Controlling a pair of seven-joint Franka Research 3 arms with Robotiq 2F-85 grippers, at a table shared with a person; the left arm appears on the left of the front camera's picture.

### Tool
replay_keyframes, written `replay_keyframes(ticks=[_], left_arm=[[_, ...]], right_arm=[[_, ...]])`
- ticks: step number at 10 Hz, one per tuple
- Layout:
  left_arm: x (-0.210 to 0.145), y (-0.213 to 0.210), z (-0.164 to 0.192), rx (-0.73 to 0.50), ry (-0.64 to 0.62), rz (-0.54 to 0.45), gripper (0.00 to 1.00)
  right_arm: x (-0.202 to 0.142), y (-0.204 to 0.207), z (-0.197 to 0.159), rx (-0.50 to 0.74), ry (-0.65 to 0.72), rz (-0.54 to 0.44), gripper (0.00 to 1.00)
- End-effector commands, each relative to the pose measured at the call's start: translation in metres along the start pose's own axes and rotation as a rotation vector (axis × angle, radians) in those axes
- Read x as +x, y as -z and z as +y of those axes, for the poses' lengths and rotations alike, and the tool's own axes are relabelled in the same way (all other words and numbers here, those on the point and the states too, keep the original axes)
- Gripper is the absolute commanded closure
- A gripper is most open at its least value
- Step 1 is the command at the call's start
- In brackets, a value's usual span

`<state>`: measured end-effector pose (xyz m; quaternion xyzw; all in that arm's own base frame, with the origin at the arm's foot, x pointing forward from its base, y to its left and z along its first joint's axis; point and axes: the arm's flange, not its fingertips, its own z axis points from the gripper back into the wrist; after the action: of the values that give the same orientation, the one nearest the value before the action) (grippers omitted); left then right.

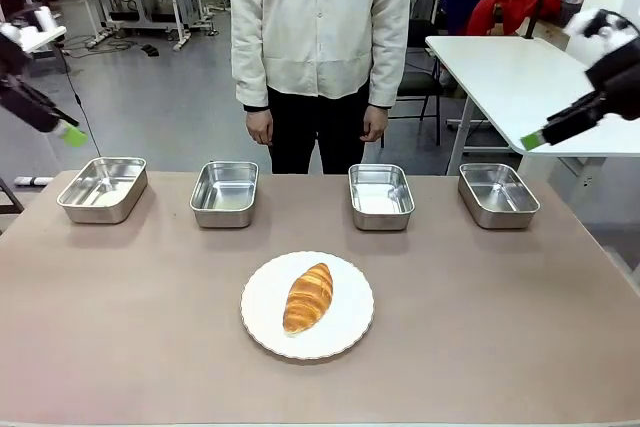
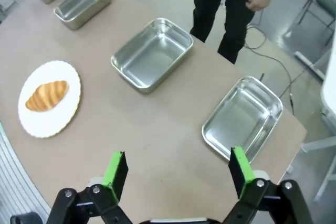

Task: Place the bread in the container.
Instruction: Place the Butter Roll into the Airtight Container indicated by the human.

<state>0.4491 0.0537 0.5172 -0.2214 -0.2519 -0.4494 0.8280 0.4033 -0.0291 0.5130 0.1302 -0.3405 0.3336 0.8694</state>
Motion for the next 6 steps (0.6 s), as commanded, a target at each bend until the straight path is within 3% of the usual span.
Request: replay_keyframes(ticks=[1,3,4,6], left_arm=[[-0.028,-0.006,0.044,-0.085,0.028,-0.074,0.00],[-0.050,-0.019,0.041,-0.004,0.065,-0.139,0.00],[-0.045,-0.017,0.036,-0.036,0.036,-0.086,0.00],[-0.045,-0.017,0.036,-0.036,0.036,-0.086,0.00]], right_arm=[[-0.012,0.005,-0.028,0.079,-0.024,-0.043,0.00],[-0.027,0.005,-0.037,0.101,-0.012,-0.117,0.00],[-0.023,-0.004,-0.025,0.054,-0.005,-0.041,0.00],[-0.023,-0.004,-0.025,0.054,-0.005,-0.041,0.00]])
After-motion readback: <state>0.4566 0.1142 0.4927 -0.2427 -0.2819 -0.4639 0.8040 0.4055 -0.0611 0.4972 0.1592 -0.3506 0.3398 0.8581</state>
